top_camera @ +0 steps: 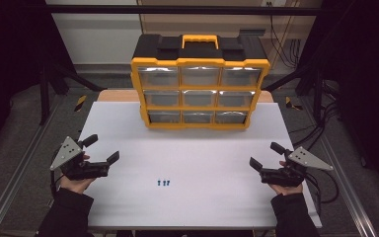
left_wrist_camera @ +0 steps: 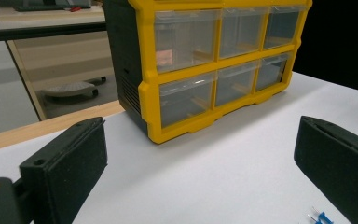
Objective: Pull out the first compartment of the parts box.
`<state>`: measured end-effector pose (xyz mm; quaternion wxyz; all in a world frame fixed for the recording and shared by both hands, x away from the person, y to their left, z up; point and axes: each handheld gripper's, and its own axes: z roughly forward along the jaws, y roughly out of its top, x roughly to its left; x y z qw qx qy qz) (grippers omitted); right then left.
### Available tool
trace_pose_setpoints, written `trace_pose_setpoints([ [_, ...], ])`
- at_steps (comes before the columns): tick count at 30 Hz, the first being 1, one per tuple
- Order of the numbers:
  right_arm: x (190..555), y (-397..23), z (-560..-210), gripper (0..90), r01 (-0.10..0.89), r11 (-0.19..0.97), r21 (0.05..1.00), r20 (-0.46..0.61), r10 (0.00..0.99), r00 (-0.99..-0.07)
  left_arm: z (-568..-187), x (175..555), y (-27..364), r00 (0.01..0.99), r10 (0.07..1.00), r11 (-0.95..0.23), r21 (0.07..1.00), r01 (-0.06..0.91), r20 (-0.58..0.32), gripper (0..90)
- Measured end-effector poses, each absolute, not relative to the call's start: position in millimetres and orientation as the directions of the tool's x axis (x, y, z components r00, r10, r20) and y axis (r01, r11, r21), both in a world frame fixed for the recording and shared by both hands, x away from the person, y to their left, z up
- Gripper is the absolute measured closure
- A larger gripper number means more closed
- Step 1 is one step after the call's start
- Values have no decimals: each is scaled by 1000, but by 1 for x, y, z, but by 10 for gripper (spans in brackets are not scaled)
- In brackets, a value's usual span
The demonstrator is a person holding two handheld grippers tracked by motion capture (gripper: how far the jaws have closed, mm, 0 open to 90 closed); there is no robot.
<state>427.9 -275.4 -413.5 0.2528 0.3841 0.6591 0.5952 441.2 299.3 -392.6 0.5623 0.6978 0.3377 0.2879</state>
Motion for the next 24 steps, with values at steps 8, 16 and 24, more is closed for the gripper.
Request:
trace_pose_setpoints([
  [8,428,-277,-412,5,203,-13,979,130,808,-575,-392,448,297,605,796,-145,978,150,25,31],
  [16,428,-277,-414,6,198,0,980,117,808,-578,-377,444,294,603,795,-191,972,137,71,32],
  [24,429,-275,-414,5,205,5,979,118,806,-581,-355,446,286,608,781,-262,959,110,144,32],
])
